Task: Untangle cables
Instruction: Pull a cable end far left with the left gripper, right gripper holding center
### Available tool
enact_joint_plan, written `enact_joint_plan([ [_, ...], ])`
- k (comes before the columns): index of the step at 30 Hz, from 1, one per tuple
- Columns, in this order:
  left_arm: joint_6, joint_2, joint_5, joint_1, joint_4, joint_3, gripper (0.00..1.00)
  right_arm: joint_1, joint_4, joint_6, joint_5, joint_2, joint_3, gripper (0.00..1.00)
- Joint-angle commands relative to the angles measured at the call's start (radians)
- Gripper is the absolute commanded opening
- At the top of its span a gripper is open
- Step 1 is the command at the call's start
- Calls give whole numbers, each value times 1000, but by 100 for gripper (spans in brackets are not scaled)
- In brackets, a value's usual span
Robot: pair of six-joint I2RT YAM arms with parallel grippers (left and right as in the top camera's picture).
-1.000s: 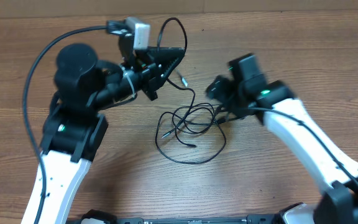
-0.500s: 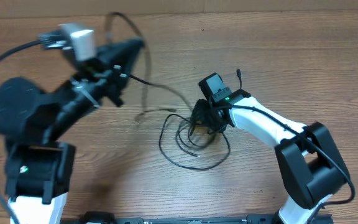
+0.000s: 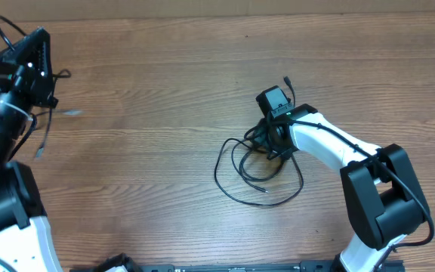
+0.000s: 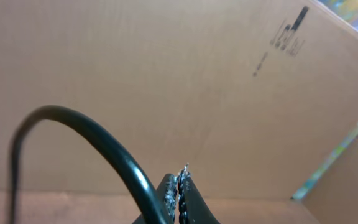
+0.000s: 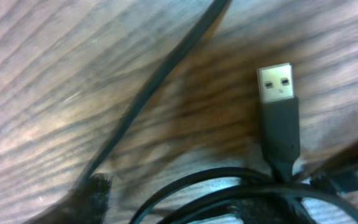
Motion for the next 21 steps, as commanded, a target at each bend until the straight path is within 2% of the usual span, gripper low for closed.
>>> enact_joint_plan([
  [1,1,50,93,5,-45,23,4,0,0,1,37,3,-19,94],
  [2,0,56,95,5,-75,23,4,0,0,1,37,3,-19,100],
  [10,-7,66,88,5,-276,23,4,0,1,1,35,3,-19,100],
  [15,-16,66,87,4,-396,23,4,0,0,1,-106,3,-19,100],
  [18,-70,66,87,4,-469,23,5,0,0,0,-226,3,-19,100],
  [21,-137,66,88,4,-531,23,4,0,8,0,-245,3,-19,100],
])
